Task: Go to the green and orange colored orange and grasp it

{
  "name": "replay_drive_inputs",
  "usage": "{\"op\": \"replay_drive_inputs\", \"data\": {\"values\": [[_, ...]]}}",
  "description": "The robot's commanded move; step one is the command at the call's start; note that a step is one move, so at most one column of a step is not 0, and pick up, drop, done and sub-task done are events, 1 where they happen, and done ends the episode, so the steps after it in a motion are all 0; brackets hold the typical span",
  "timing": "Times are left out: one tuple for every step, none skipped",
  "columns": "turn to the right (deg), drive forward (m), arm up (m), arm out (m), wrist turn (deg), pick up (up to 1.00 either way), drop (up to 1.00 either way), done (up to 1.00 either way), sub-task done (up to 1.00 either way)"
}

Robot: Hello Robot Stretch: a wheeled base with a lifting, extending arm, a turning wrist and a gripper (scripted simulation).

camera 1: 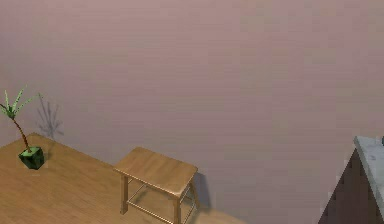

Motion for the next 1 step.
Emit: {"op": "replay_drive_inputs", "data": {"values": [[0.0, 0.00, 0.00, 0.00, 45.0, 0.00, 0.00, 0.00, 0.00]]}}
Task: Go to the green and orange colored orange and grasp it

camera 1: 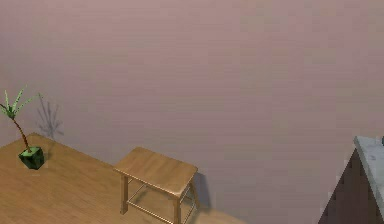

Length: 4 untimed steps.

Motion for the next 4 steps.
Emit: {"op": "replay_drive_inputs", "data": {"values": [[0.0, 0.00, 0.00, 0.00, 15.0, 0.00, 0.00, 0.00, 0.00], [0.0, 0.00, -0.12, 0.00, 0.0, 0.00, 0.00, 0.00, 0.00], [0.0, 0.00, 0.00, 0.00, 0.0, 1.00, 0.00, 0.00, 0.00], [0.0, 0.00, 0.10, 0.00, 0.0, 0.00, 0.00, 0.00, 0.00]]}}
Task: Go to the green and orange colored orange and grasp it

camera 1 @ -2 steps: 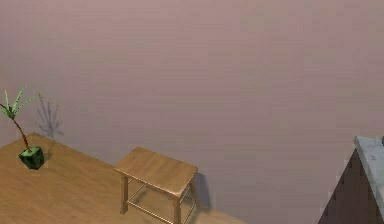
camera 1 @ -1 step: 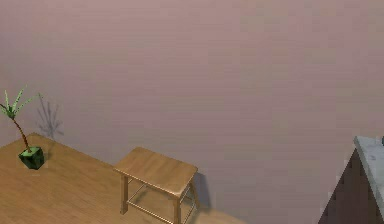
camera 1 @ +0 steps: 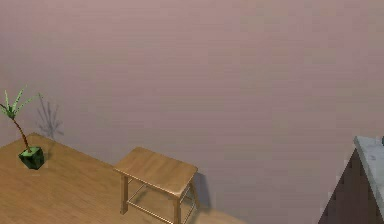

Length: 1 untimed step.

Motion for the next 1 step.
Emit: {"op": "replay_drive_inputs", "data": {"values": [[0.0, 0.00, 0.00, 0.00, 0.0, 0.00, 0.00, 1.00, 0.00]]}}
